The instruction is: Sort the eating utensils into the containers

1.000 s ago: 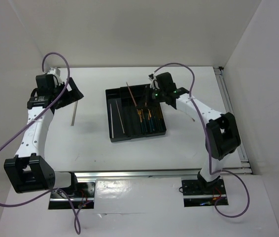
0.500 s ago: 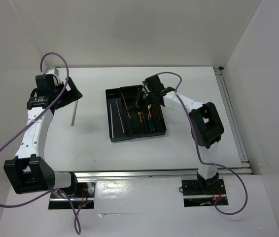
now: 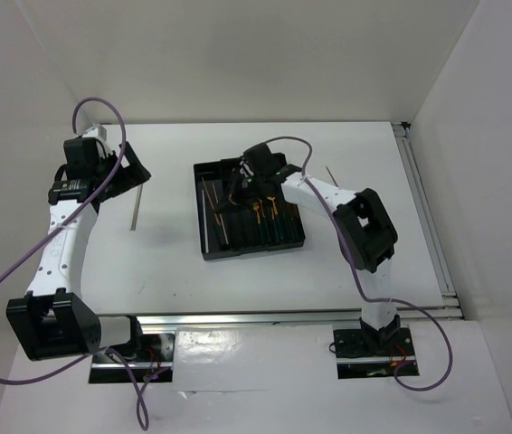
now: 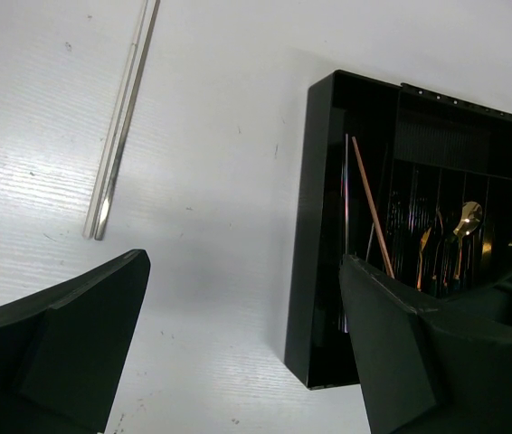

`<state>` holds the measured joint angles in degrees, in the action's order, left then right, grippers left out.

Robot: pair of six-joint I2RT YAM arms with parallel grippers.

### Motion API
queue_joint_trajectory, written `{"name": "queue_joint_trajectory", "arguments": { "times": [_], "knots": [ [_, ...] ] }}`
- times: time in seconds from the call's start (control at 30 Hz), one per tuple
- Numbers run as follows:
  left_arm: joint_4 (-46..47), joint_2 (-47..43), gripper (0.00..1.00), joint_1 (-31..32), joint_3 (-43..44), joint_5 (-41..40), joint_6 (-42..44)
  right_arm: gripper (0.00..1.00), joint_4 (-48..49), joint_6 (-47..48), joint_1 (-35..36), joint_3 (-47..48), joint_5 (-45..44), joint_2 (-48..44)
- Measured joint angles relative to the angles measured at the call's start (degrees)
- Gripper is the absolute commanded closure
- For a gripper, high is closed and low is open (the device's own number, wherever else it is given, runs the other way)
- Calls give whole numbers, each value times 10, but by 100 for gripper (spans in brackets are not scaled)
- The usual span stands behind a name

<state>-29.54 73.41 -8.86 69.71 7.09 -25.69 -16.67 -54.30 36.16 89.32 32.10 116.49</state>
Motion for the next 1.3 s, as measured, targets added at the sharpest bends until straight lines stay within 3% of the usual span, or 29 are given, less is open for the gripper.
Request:
{"name": "queue_joint_trajectory", "arguments": {
  "times": [0.3, 0.4, 0.6, 0.63, 0.8, 1.0, 1.13, 1.3],
  "knots": [
    [-1, 0, 0, 0, 0, 0, 0, 98, -11, -30, 10, 21, -19, 62],
    [-2, 0, 0, 0, 0, 0, 0, 72, -9, -31, 11, 23, -16, 73],
    [-3, 0, 0, 0, 0, 0, 0, 46, 12, 11, 10, 23, -12, 71],
    [-3, 0, 0, 0, 0, 1, 0, 46, 13, 22, 8, 23, -12, 70],
    [-3, 4, 0, 0, 0, 8, 8, 43, 16, 126, -14, -11, -20, 4],
    [-4, 28, 0, 0, 0, 33, 37, 39, 18, 339, -90, -80, -63, -175],
    [-5, 50, 0, 0, 0, 55, 63, 45, 8, 485, -151, -116, -89, -263],
    [-10, 83, 0, 0, 0, 74, 78, 47, -26, 646, -247, -181, -91, -285]
  ]
}}
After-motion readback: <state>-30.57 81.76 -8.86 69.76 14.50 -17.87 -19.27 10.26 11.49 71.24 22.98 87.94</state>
